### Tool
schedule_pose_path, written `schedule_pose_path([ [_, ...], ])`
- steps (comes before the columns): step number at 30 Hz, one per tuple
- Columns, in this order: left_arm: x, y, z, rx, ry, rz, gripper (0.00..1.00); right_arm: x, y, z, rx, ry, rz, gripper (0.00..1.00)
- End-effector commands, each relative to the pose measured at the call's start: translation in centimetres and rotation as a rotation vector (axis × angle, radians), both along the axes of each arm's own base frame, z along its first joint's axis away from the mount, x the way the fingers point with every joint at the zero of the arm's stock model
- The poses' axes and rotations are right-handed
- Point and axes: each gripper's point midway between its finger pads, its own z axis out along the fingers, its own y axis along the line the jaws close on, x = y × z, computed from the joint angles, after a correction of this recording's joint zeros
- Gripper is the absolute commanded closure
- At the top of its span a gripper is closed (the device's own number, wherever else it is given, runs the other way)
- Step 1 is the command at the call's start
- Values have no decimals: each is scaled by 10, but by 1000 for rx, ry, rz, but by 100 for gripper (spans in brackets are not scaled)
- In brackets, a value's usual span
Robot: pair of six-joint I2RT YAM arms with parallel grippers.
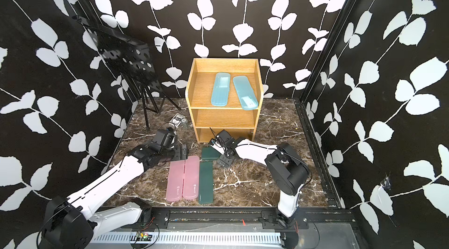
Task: Place the pencil cases on the shelf according to color
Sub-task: Pick up the pencil case from the center of the board.
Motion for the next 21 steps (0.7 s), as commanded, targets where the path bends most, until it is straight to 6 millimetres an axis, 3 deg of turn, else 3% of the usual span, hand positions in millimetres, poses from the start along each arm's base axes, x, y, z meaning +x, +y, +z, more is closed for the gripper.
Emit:
schedule_pose_path([
  [1, 1, 1, 12, -7, -17, 12, 1, -2, 3, -8, 6, 37, 5, 1],
  [5, 1, 0, 14, -12, -18, 10, 1, -9, -6, -4, 8, 59, -64, 4],
  [11, 1, -3, 12, -26, -14, 5, 1, -36, -30, -10, 2, 136, -181, 7],
  [21, 0, -9, 17, -57, -18, -13, 1, -60, -47, 4, 42, 122, -345, 10],
])
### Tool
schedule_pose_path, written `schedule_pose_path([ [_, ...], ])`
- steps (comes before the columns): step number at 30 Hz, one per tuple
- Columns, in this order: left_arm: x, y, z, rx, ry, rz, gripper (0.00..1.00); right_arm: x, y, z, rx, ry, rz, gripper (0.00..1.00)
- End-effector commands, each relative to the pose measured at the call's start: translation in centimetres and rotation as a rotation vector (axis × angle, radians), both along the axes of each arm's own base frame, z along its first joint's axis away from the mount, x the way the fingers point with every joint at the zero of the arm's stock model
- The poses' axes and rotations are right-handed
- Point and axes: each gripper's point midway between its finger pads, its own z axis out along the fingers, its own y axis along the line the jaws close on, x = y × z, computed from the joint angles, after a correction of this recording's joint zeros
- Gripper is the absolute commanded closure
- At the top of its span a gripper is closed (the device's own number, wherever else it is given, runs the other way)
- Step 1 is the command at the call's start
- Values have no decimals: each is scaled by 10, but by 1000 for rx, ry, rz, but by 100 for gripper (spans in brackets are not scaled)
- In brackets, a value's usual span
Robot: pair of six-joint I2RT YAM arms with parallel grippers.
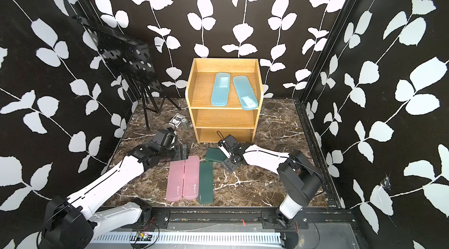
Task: Place the pencil cases on the shelf according to color
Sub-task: Pick up the pencil case from the center of the board.
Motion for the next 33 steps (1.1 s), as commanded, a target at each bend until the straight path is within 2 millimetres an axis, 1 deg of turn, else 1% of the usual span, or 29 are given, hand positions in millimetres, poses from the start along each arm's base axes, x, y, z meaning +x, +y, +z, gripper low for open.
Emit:
schedule_pose_path([
  [1, 2, -4, 16, -27, -32, -9, 1, -23, -15, -5, -39, 39, -90, 10],
  [3, 1, -4, 17, -26, -34, -9, 1, -30, -22, -8, -80, 28, -127, 10],
  [4, 1, -3, 17, -26, -35, -10, 1, -35, -23, -10, -83, 31, -136, 10],
  [8, 0, -5, 16, -25, -26, -22, 1, -56, -16, -14, -62, 21, -136, 10],
  [10, 0, -5, 18, -22, -25, -26, 1, -58, -15, -9, -56, -15, -130, 9],
  [12, -1, -3, 20, -18, -31, -25, 1, -53, -15, 3, -44, -64, -130, 5],
  [13, -1, -3, 21, -18, -36, -23, 1, -47, -15, 13, -40, -101, -120, 2],
  [16, -1, -1, 21, -17, -40, -16, 1, -30, -16, 37, -32, -187, -89, 1],
  [18, -1, -1, 20, -19, -39, -12, 1, -21, -14, 45, -17, -174, -74, 0],
  [20, 0, -2, 19, -21, -38, -9, 1, -16, -10, 43, -6, -136, -39, 0],
  [22, 0, -2, 18, -22, -36, -9, 1, -15, -7, 36, -19, -97, -2, 1],
  [25, 0, -1, 19, -17, -37, -9, 1, -19, 0, 23, -14, -27, 48, 0],
  [27, 0, 0, 19, -12, -41, -10, 1, -23, 4, 19, 8, 6, 70, 1],
  [31, -2, 3, 20, 1, -47, -8, 1, -27, 5, 11, 11, 48, 67, 0],
  [33, -2, 4, 19, 0, -45, -5, 1, -25, 4, 7, 1, 53, 47, 1],
])
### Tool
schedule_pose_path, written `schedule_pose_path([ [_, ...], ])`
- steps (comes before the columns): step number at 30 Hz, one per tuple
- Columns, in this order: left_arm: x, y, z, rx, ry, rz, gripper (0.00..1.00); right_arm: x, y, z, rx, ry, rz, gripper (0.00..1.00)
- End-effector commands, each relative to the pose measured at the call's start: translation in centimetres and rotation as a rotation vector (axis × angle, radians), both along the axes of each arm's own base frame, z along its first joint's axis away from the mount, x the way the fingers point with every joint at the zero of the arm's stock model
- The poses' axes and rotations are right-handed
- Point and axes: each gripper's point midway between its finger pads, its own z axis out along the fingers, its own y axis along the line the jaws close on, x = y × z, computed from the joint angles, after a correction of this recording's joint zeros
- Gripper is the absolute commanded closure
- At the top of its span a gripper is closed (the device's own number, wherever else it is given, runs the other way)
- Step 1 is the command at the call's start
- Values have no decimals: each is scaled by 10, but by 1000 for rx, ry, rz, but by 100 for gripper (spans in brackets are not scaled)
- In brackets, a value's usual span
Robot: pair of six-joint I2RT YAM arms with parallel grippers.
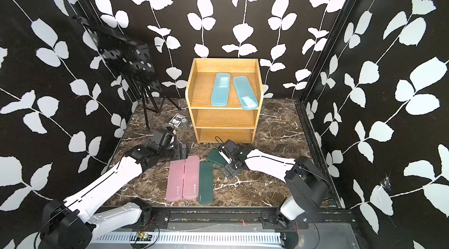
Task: Place the pencil cases on the shelf according to color
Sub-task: Pick up the pencil case from the center of the board.
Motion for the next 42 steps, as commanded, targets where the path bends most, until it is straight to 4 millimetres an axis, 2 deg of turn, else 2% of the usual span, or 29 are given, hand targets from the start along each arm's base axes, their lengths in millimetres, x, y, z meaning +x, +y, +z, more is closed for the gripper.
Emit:
schedule_pose_path([
  [1, -2, 3, 8, 8, -22, -4, 1, 3, 6, -2, 8, 27, -7, 1],
  [4, -2, 2, 6, 2, -19, -4, 1, 7, 1, -15, -24, 35, -48, 1],
  [9, -1, 0, 6, 4, -9, -12, 1, 17, -5, -26, -49, 24, -100, 1],
  [15, 0, 1, 9, 7, -18, -6, 1, 4, -20, -38, -47, 52, -202, 14],
  [18, 0, 0, 7, 1, -17, -9, 1, -3, -29, -29, -15, 17, -279, 17],
  [22, 1, -5, 5, -3, 1, -24, 1, -17, -35, -24, 12, 1, -361, 17],
  [26, 3, -8, 5, -17, 2, -24, 1, -29, -26, -24, 22, -37, -383, 5],
  [29, 3, -8, 5, -23, -2, -21, 1, -33, -32, -26, 5, -71, -419, 1],
  [36, -3, -2, 7, -10, -10, -18, 1, -42, -49, -31, -8, -110, -433, 1],
  [42, -5, -1, 3, -16, -1, -7, 1, -50, -52, -51, -4, -137, -456, 6],
])
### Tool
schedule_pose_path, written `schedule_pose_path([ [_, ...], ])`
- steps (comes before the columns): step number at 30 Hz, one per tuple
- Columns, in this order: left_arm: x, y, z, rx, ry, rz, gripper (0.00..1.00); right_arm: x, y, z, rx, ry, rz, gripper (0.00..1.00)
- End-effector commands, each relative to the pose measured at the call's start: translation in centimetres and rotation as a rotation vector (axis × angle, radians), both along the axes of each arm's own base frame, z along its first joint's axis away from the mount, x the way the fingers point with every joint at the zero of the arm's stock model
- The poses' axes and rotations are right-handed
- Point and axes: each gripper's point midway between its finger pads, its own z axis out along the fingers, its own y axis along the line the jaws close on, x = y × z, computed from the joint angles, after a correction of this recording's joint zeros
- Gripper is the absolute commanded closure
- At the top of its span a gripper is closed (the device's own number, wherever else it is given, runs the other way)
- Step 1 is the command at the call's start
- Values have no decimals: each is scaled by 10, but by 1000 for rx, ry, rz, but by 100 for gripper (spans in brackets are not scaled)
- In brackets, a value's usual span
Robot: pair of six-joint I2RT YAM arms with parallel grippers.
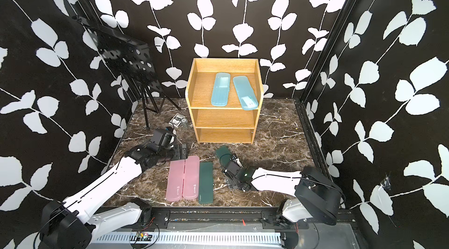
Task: Place the pencil cases on the shelf according to color
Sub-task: Pick up the pencil case from the center of the board.
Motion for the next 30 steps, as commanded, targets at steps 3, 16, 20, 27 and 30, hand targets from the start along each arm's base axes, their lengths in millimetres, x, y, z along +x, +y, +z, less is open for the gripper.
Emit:
schedule_pose_path([
  [3, -2, 1, 4, -5, -9, 2, 1, -9, -15, -32, -67, -15, -33, 12],
  [16, -4, 4, 8, 3, -20, 5, 1, -16, -8, 1, -47, -181, -35, 55],
  [20, -4, 4, 10, -1, -22, 2, 1, -22, -10, 31, 22, -235, -32, 56],
  [27, -3, 3, 15, -13, -35, 6, 1, -30, -11, 77, 96, -310, -2, 60],
  [30, -3, 4, 17, -10, -39, 7, 1, -31, -12, 96, 118, -350, 2, 61],
])
